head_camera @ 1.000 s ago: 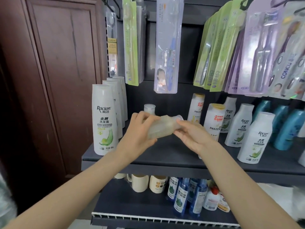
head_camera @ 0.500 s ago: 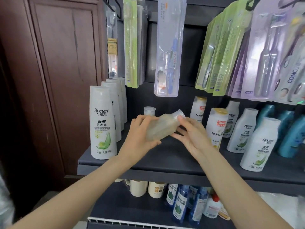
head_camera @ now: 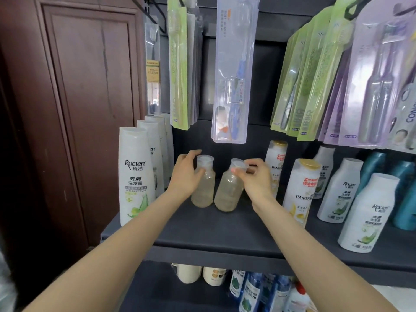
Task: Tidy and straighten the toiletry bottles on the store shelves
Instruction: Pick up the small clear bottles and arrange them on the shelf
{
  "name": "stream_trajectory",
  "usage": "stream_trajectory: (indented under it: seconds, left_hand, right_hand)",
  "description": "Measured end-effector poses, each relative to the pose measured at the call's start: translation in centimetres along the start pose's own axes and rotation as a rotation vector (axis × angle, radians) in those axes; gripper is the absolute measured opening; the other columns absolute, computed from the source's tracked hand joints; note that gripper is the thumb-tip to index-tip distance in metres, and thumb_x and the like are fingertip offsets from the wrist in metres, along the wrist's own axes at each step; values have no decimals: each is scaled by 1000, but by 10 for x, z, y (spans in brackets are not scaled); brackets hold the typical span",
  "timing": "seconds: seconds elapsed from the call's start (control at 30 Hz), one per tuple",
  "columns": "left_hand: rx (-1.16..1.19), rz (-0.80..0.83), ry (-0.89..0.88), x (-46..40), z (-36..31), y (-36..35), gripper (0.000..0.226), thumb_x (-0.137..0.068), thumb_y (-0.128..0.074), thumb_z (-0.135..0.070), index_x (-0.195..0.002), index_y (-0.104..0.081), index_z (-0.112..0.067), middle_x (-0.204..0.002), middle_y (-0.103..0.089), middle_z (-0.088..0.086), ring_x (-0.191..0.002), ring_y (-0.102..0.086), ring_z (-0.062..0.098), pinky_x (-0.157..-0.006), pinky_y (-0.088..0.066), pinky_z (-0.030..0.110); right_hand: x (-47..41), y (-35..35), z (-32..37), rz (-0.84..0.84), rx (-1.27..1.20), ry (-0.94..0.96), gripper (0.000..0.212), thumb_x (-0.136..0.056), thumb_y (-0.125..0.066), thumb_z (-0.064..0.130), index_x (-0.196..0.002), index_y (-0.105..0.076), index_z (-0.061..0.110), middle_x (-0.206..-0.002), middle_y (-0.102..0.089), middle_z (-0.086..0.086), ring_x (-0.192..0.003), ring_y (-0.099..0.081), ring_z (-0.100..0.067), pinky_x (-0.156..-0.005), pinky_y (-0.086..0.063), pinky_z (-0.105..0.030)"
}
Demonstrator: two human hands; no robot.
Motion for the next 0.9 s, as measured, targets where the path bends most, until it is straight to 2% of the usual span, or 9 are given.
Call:
stream_trajectory:
  seconds: [0.13, 0.23, 0.3, 0.37, 0.43, 0.53, 0.63, 0.73, 0.9]
  left_hand:
    - [60, 62, 17, 0, 11, -10, 54, -84, -65, -11, -133, -44, -20, -112, -59, 7, -102, -55, 19, -84, -42, 25]
    - [105, 43, -6, 1, 14, -8, 53, -81, -70, -13, -128, -48, -22, -92, -56, -10, -93, -55, 11, -81, -41, 21]
    - [100, 42, -19, 0, 14, -7, 52, -81, -71, -14, -127, -49, -23, -87, -53, -16, -92, -55, 10, -79, -40, 19]
    - [80, 43, -19, -1, 15, -8, 51, -81, -70, -15, -126, -49, -25, -89, -55, -12, -93, -55, 10, -80, -40, 19]
    - [64, 32, -19, -1, 16, -8, 53, -81, -70, -16, -128, -48, -26, -96, -57, -5, -94, -55, 12, -82, -42, 21]
    - [42, 20, -13, 0, 18, -8, 55, -81, -71, -19, -129, -47, -27, -102, -58, -1, -98, -57, 16, -85, -45, 25]
    - [12, 33, -12, -3, 19, -9, 55, -81, -71, -21, -129, -46, -28, -108, -62, 3, -101, -58, 19, -87, -47, 29]
    - [-1, 49, -10, -5, 19, -9, 55, -80, -72, -21, -128, -46, -28, -109, -62, 4, -102, -59, 20, -88, -49, 31]
    - [-21, 54, -27, -5, 17, -8, 53, -80, -72, -22, -126, -46, -27, -107, -62, 4, -100, -59, 20, -85, -49, 30]
  right_hand:
    - [-10, -12, -4, 21, 95, 29, 33, -77, -75, 29, -102, -54, 21, -87, -60, 11, -90, -60, -14, -82, -53, -35]
    - [-5, -23, -7, 150, 111, 85, 45, -79, -74, 26, -118, -52, 21, -105, -59, 7, -100, -57, -11, -83, -48, -27]
    - [1, -24, -16, 217, 108, 81, 58, -78, -75, 22, -128, -47, 20, -114, -55, 7, -105, -51, -8, -85, -43, -24]
    - [5, -22, -31, 251, 138, 42, 65, -77, -76, 21, -133, -43, 19, -118, -54, 4, -107, -52, -11, -87, -45, -26]
    - [7, -20, -45, 257, 154, 7, 63, -77, -76, 20, -131, -45, 16, -119, -57, 0, -104, -56, -13, -87, -49, -28]
    - [0, -21, -55, 234, 162, -8, 55, -77, -76, 20, -125, -51, 13, -120, -60, -4, -104, -59, -17, -90, -51, -33]
    - [-18, -23, -58, 168, 187, -33, 57, -78, -75, 21, -128, -50, 11, -123, -59, -10, -110, -58, -23, -96, -49, -42]
    - [-38, -28, -56, 123, 200, -55, 57, -79, -74, 21, -129, -49, 9, -125, -58, -11, -113, -56, -25, -95, -48, -36]
    - [-52, -55, -54, 177, 205, -31, 52, -80, -74, 18, -125, -51, 6, -121, -60, -12, -112, -57, -25, -93, -48, -33]
Point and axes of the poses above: each hand's wrist, its own x-axis away from the middle knuckle, its own y-axis out of the back of the hand, z = x × y, the point moved 7 cm from there along -x, towards the middle knuckle
